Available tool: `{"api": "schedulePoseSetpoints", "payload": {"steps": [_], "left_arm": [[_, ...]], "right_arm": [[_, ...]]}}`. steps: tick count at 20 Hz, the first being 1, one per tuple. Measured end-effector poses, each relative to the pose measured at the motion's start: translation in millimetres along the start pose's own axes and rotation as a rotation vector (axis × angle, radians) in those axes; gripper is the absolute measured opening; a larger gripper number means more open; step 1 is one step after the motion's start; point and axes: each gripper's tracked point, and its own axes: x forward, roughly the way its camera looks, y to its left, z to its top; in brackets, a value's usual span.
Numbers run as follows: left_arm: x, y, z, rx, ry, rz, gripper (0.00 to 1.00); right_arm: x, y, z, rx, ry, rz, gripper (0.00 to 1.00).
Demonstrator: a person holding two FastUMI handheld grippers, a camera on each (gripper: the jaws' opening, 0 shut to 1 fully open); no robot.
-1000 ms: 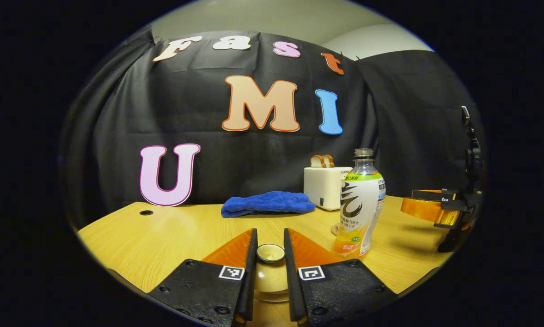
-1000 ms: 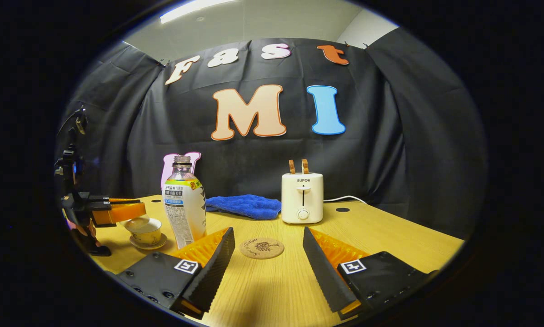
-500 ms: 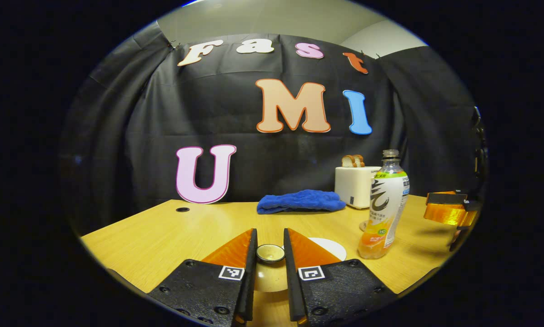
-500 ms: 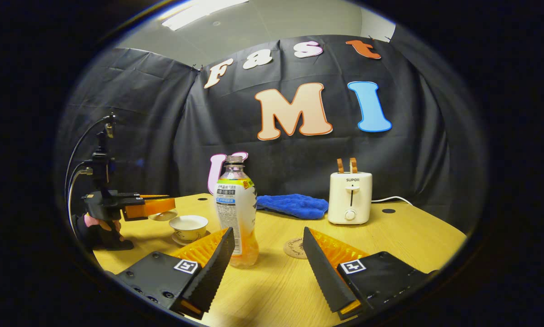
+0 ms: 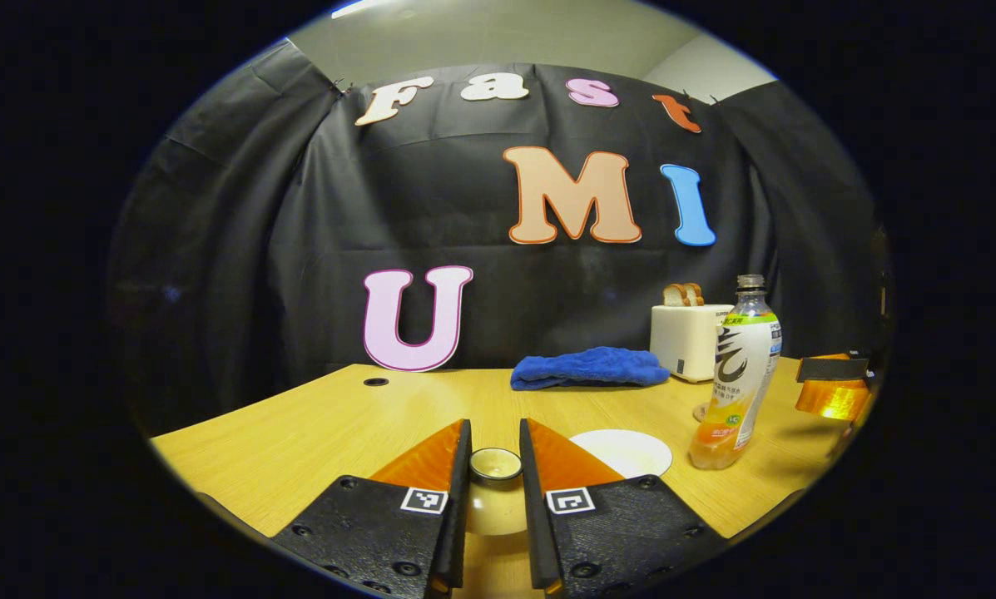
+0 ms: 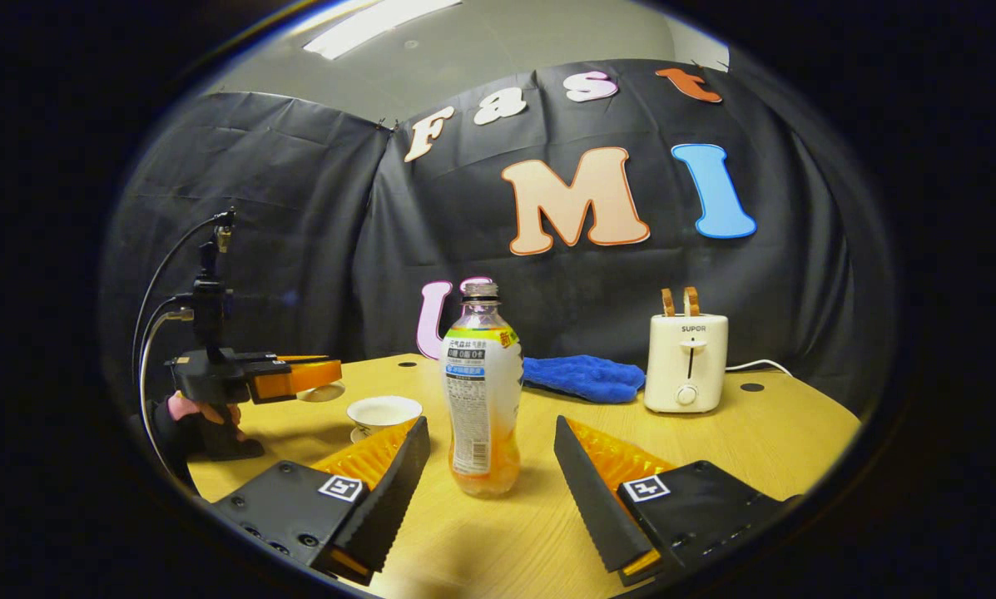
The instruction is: Open the teacup lid with one hand, grasp the water bottle and pour water into the teacup with the other hand; after pouring, place the water bottle on the coaster and then close the teacup lid.
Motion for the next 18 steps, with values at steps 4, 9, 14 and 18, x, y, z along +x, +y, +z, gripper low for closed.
{"api": "schedulePoseSetpoints", "payload": {"steps": [4,9,14,18], "left_arm": [[-0.8,2.2,0.1,0.0,0.0,0.001,0.28],[-0.8,2.1,-0.1,0.0,-0.001,-0.005,0.28],[-1.0,4.8,0.1,-0.001,-0.001,-0.015,0.28],[-0.6,9.4,0.3,0.0,0.0,-0.012,0.28]], "right_arm": [[10.0,9.9,-1.4,0.002,0.004,0.025,0.96],[30.0,7.7,-8.4,0.005,0.046,-0.012,0.96],[51.6,7.8,-17.1,0.004,0.1,-0.045,0.96],[70.2,9.4,-29.7,0.008,0.173,-0.049,0.96]]}}
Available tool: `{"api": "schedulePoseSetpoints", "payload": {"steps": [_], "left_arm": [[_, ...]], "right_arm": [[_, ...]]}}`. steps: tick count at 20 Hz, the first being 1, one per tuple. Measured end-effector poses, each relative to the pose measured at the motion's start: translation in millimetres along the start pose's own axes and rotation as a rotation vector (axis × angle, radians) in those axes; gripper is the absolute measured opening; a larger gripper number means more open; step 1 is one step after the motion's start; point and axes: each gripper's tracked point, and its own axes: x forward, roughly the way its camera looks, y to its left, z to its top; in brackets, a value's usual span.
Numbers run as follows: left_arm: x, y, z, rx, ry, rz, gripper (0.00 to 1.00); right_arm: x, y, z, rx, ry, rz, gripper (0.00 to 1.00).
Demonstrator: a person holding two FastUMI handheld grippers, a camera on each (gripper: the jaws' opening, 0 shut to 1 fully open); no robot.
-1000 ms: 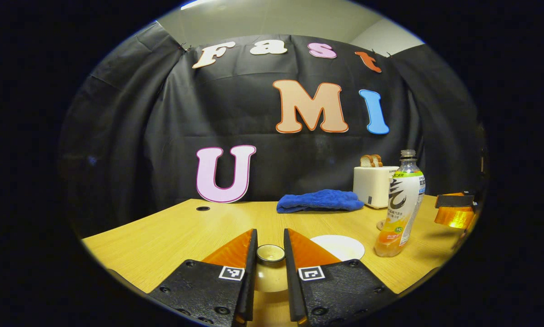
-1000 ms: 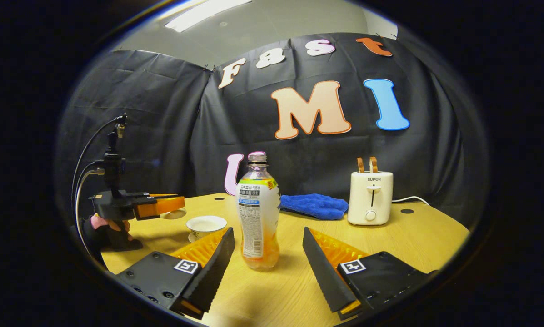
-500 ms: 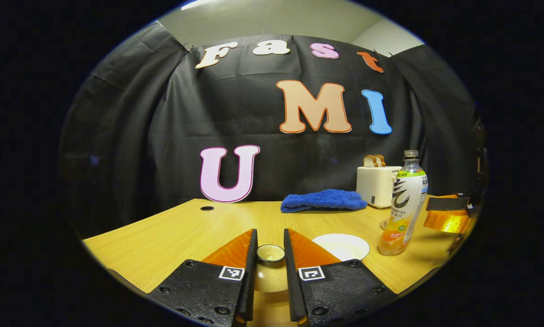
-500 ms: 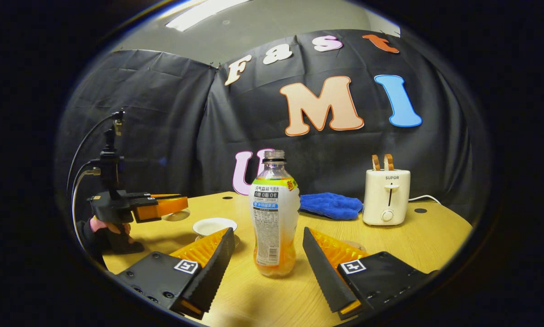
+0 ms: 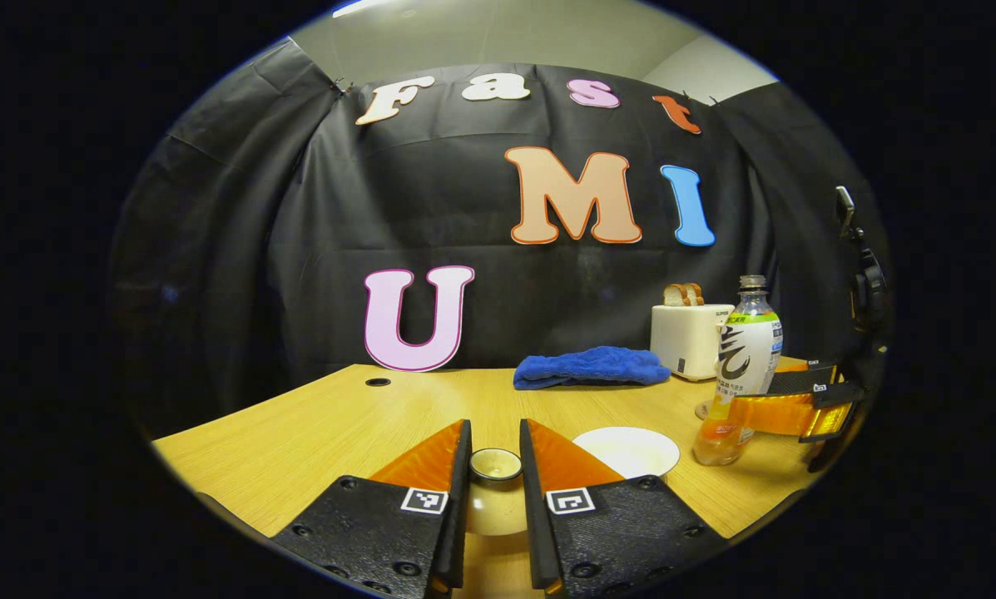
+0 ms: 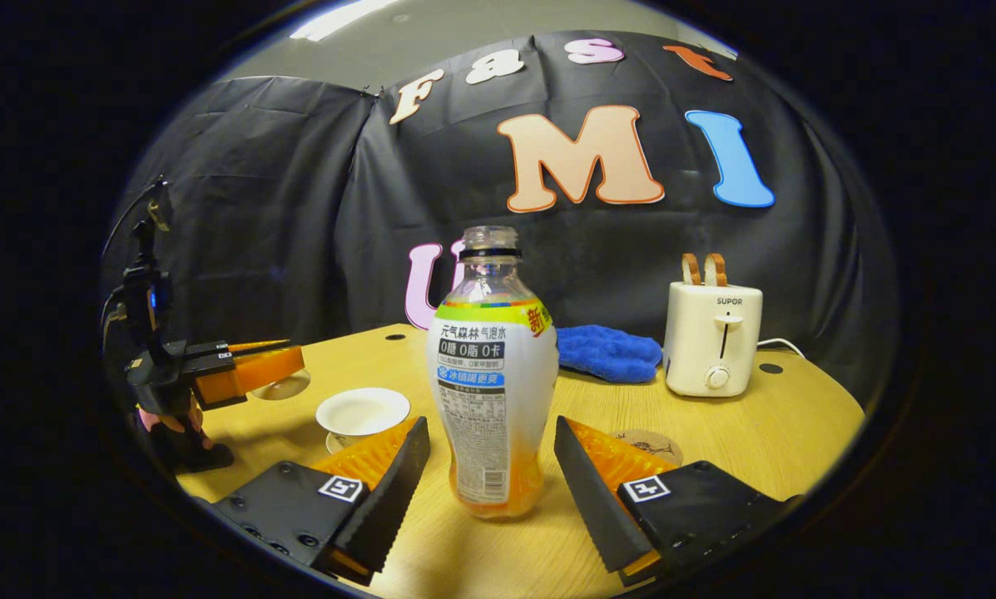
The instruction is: Open the teacup lid with one hand, grasp the water bottle and pour water into the teacup with the other hand; after pouring, place the water bottle on the coaster and then close the teacup lid.
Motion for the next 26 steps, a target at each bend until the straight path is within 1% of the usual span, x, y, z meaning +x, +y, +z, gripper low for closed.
{"api": "schedulePoseSetpoints", "payload": {"steps": [1,2,3,4,5,6,8,11,14,17,20,21,24,26], "left_arm": [[0.1,1.1,-0.2,0.0,-0.001,0.002,0.28],[0.6,3.1,0.1,0.0,0.0,0.007,0.28],[0.5,6.5,-0.6,0.0,-0.001,0.014,0.28],[0.7,8.8,0.3,0.0,-0.002,0.018,0.28],[0.1,9.8,-0.1,0.0,-0.001,0.021,0.28],[-0.1,10.1,-0.1,0.0,-0.002,0.02,0.28],[0.7,9.7,-0.7,0.0,-0.001,0.018,0.28],[0.0,9.2,-0.3,0.0,-0.001,0.014,0.28],[1.0,8.4,2.4,-0.001,-0.001,0.014,0.28],[-1.7,7.5,-1.1,-0.003,0.001,0.014,0.28],[-2.2,7.5,-1.3,-0.005,0.002,0.014,0.28],[-2.3,7.4,-1.6,-0.004,0.003,0.014,0.28],[-1.9,8.8,-1.8,-0.004,0.002,0.012,0.28],[-1.7,8.7,-1.7,-0.004,0.001,0.014,0.28]], "right_arm": [[4.6,0.9,-1.6,0.0,0.012,-0.003,0.94],[8.2,0.9,-2.3,-0.001,0.023,-0.012,0.94],[12.8,-0.4,-2.2,-0.004,0.031,-0.026,0.96],[15.7,-1.4,-3.1,-0.01,0.038,-0.035,0.96],[20.1,-1.5,-4.6,-0.012,0.049,-0.043,0.94],[24.2,-1.1,-7.6,-0.014,0.064,-0.046,0.96],[26.5,-2.2,-12.5,-0.016,0.094,-0.056,0.85],[24.6,-1.1,-9.8,-0.044,0.09,-0.074,0.67],[21.5,-0.4,-8.7,-0.115,0.08,-0.102,0.67],[6.1,9.1,-9.6,-0.212,0.107,-0.126,0.67],[-7.7,6.8,1.2,-0.343,0.112,-0.148,0.67],[-11.2,4.8,6.7,-0.407,0.102,-0.158,0.66],[-21.3,-12.7,27.3,-0.645,0.07,-0.227,0.66],[-26.3,-15.1,42.7,-0.775,0.04,-0.249,0.66]]}}
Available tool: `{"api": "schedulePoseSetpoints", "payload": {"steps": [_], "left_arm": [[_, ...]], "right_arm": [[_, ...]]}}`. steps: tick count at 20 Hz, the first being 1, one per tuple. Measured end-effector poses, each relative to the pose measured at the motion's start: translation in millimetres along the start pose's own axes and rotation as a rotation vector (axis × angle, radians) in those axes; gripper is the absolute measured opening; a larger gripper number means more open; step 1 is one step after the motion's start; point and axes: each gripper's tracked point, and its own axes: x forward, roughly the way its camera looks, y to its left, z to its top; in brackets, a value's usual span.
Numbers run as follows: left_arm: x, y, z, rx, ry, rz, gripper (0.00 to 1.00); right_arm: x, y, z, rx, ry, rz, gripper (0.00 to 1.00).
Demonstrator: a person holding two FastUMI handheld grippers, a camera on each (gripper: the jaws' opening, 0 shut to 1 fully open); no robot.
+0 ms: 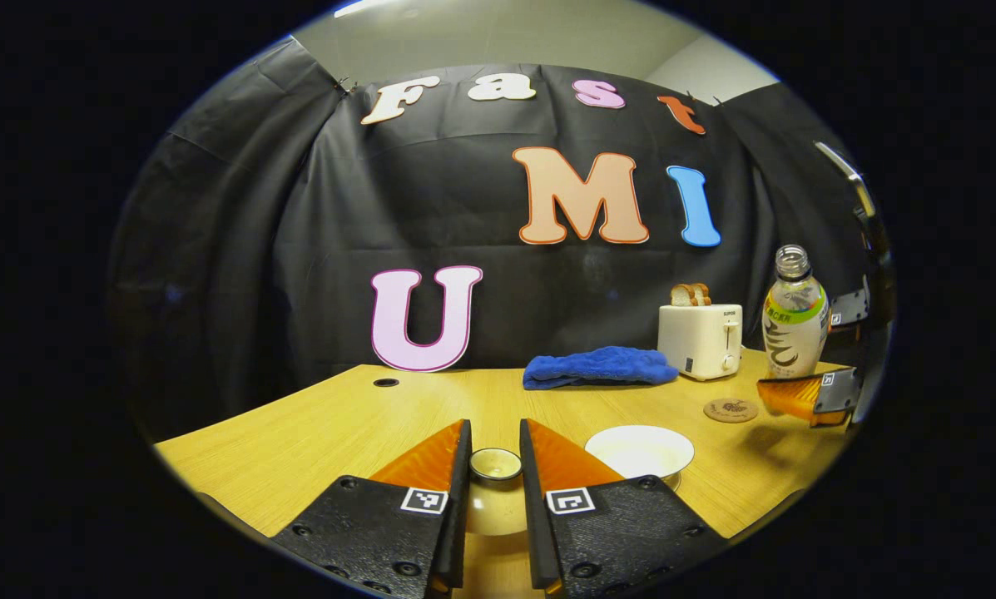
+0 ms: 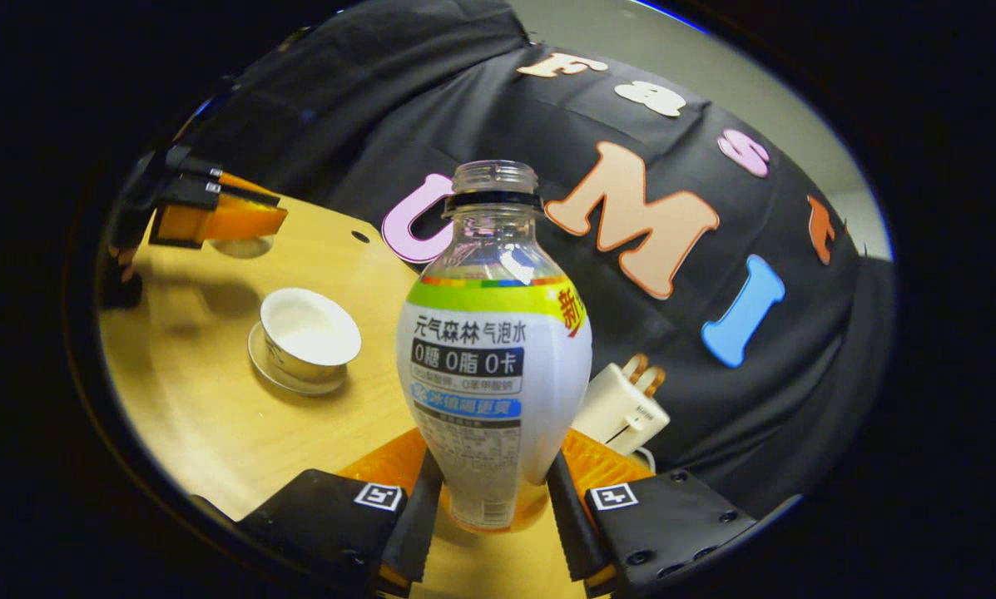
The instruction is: Open the teacup lid with one hand, grasp the water bottle and pour water into the teacup with the other hand; after pouring, place the water bottle on the coaster and then close the teacup lid.
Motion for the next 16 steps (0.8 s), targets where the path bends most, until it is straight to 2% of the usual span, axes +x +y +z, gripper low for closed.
{"api": "schedulePoseSetpoints", "payload": {"steps": [3,9,16], "left_arm": [[0.8,0.7,0.9,0.0,0.001,0.001,0.28],[0.1,2.2,-0.2,-0.001,0.003,0.004,0.28],[1.1,1.6,-0.7,-0.001,0.005,0.004,0.28]], "right_arm": [[-1.9,-14.5,14.0,-0.121,-0.032,-0.034,0.66],[11.2,-22.9,29.0,-0.33,-0.009,-0.073,0.67],[42.6,-12.4,-1.1,-0.627,0.06,-0.095,0.65]]}}
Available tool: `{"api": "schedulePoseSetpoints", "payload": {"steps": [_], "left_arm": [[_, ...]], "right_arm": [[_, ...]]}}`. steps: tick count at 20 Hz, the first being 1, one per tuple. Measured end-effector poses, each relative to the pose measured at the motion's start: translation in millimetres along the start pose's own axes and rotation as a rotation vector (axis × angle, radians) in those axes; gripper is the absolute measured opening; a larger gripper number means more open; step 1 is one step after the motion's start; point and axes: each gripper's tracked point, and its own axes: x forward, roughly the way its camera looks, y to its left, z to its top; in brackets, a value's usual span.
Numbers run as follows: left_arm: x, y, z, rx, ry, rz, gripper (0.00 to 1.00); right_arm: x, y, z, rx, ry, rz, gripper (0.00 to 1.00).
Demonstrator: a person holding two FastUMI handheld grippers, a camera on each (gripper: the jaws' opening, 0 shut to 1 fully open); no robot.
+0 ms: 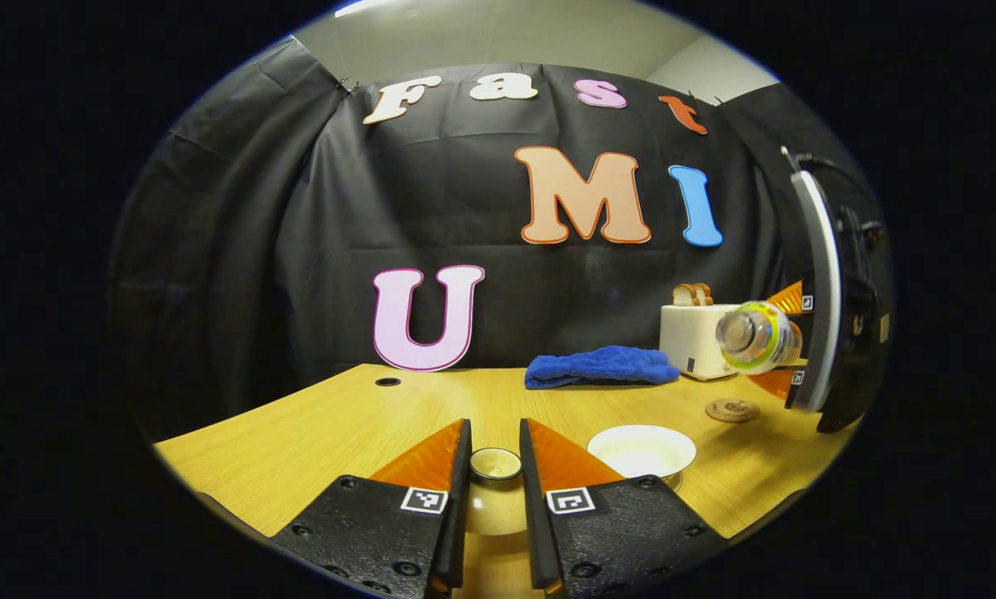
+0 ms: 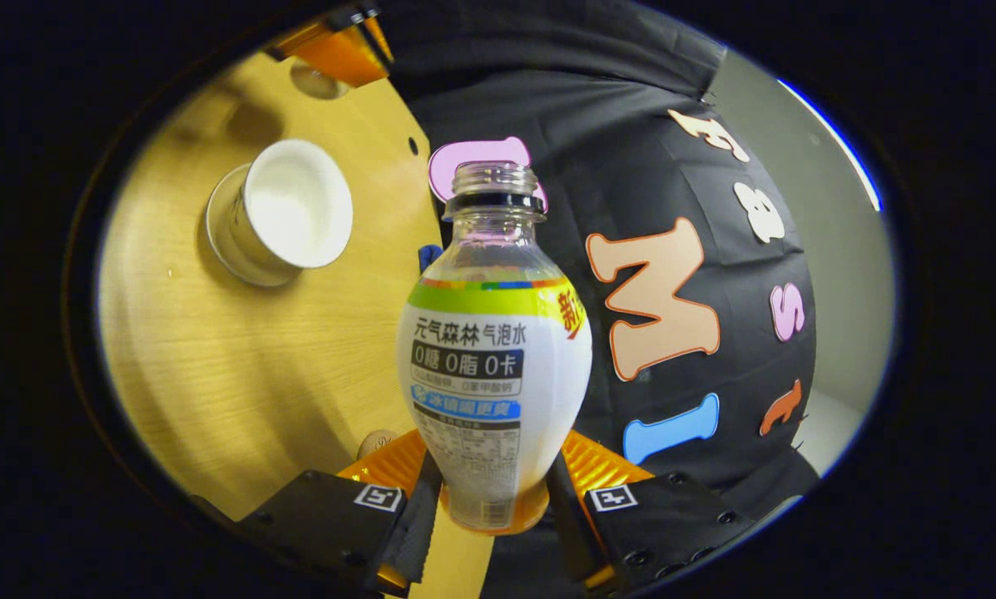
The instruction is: Open the teacup lid with one hand, grasp the water bottle and pour water into the teacup with the other hand; after pouring, place the water bottle on the coaster and then close the teacup lid.
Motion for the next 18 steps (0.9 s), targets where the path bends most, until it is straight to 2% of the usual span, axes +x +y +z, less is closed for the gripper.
{"api": "schedulePoseSetpoints", "payload": {"steps": [7,17,18], "left_arm": [[-0.4,0.7,0.0,0.0,0.001,0.0,0.29],[-0.4,0.2,0.0,-0.001,0.002,0.0,0.28],[-0.5,0.4,-0.2,-0.001,0.001,0.0,0.28]], "right_arm": [[1.4,4.7,7.5,-0.225,-0.03,-0.077,0.66],[1.5,-3.4,9.8,-0.363,-0.039,-0.155,0.65],[2.4,-5.0,9.4,-0.374,-0.038,-0.158,0.67]]}}
